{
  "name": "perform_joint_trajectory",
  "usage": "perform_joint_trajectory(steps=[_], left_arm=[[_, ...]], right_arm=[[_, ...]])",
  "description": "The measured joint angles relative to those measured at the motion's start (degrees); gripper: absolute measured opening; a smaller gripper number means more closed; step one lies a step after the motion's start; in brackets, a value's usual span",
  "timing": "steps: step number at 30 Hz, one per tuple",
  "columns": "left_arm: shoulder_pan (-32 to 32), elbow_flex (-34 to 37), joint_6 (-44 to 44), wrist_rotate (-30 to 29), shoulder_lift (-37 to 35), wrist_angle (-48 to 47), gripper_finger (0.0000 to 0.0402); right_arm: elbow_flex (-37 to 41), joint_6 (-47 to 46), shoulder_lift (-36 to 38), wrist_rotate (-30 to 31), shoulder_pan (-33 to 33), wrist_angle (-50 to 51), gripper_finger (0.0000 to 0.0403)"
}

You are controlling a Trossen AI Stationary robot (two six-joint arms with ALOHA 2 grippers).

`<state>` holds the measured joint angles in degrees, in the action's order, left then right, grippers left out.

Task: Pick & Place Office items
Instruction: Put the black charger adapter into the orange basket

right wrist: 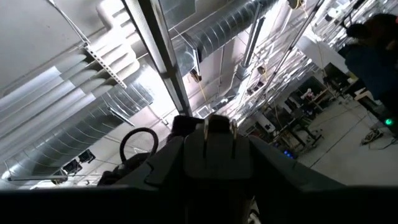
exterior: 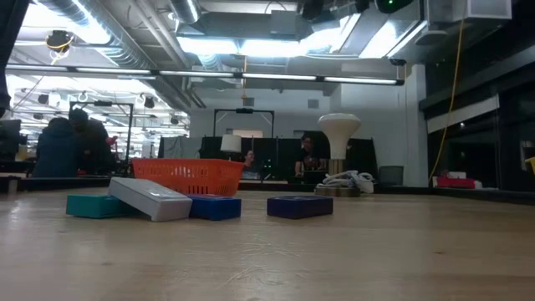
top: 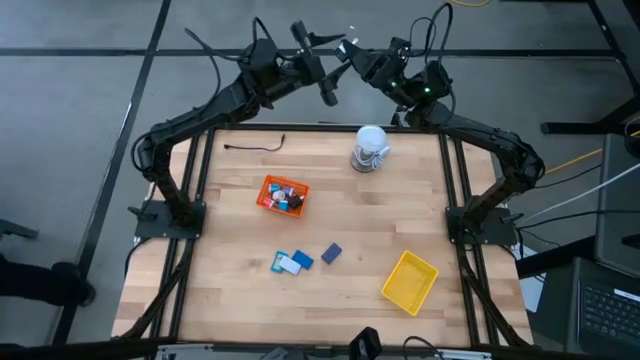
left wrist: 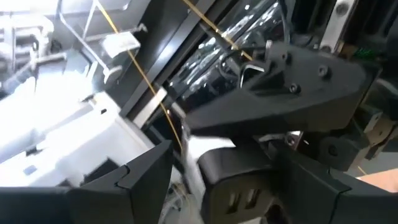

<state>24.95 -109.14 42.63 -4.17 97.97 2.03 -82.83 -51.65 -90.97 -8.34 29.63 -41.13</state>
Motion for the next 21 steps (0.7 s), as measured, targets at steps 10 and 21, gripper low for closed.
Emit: perform_joint_trajectory(steps=[10,21], left_arm=[[1.0,0.0,-0.6,-3.0,0.1,1.2,0.0246],[0.6,0.0,0.3,-2.2,0.1,1.5,0.0151]], right_arm=[[-0.1,-0.2,-0.2,1.1,0.0,-0.9,0.0148],[-0.1,-0.3,-0.1,1.1,0.0,-0.9,0.0148]])
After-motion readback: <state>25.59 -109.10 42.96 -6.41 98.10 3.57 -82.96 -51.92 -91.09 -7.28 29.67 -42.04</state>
